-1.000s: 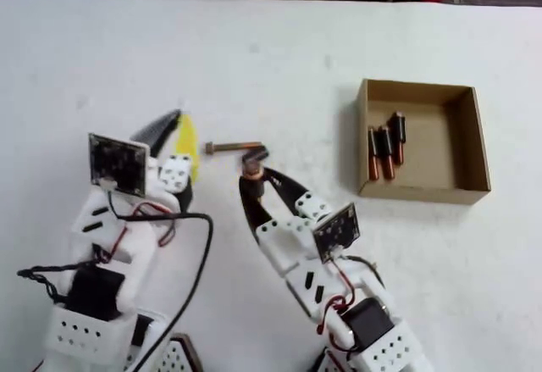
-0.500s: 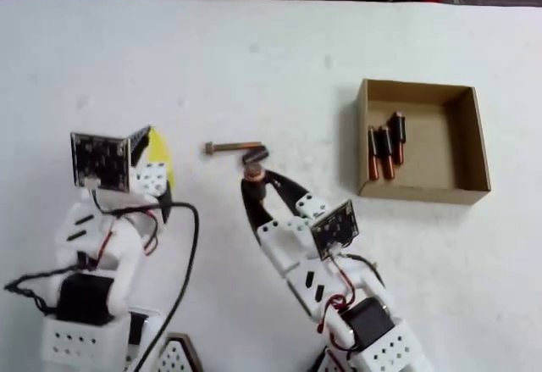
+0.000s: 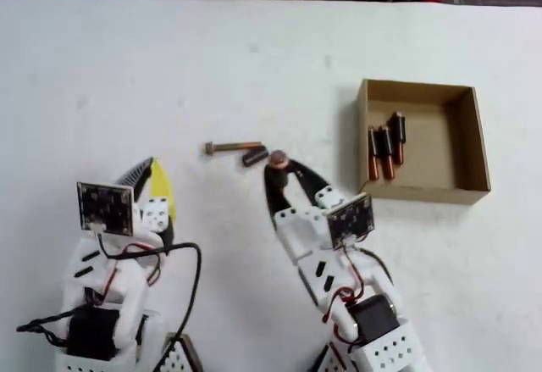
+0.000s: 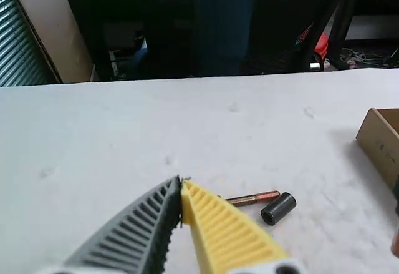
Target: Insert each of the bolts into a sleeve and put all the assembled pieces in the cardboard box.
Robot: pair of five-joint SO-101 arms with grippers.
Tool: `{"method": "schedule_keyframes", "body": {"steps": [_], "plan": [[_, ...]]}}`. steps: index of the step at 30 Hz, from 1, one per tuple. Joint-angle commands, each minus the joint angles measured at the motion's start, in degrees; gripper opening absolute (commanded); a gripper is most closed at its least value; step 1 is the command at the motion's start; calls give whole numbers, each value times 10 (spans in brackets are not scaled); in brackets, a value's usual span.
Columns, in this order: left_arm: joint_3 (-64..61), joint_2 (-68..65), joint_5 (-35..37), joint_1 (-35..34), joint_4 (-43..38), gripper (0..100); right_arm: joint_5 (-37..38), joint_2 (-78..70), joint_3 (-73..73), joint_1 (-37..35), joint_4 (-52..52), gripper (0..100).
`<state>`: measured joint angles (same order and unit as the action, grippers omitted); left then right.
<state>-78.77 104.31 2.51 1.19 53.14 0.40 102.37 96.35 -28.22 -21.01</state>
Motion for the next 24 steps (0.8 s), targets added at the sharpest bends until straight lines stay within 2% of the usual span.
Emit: {"method": "schedule_keyframes", "body": {"steps": [1, 4, 7, 11, 15, 21, 24], "plan": [[-11, 6, -3, -6, 4, 20, -4, 7, -33, 41, -42, 16], [-40, 6, -5, -15, 3, 20, -4, 7, -95, 60, -127, 16], [-63, 6, -6, -44, 0, 20, -4, 4, -138, 73, -170, 16], [-89, 6, -6, -73, 1, 20, -2, 3, -163, 108, -182, 16], [-110, 6, -16, -73, 0, 20, 33, 2, -194, 145, -192, 16], [-132, 6, -35, -74, 0, 20, 37, -1, -259, 173, -237, 16], [-147, 6, -35, -74, 0, 20, 37, -48, -304, 197, -238, 16]]}}
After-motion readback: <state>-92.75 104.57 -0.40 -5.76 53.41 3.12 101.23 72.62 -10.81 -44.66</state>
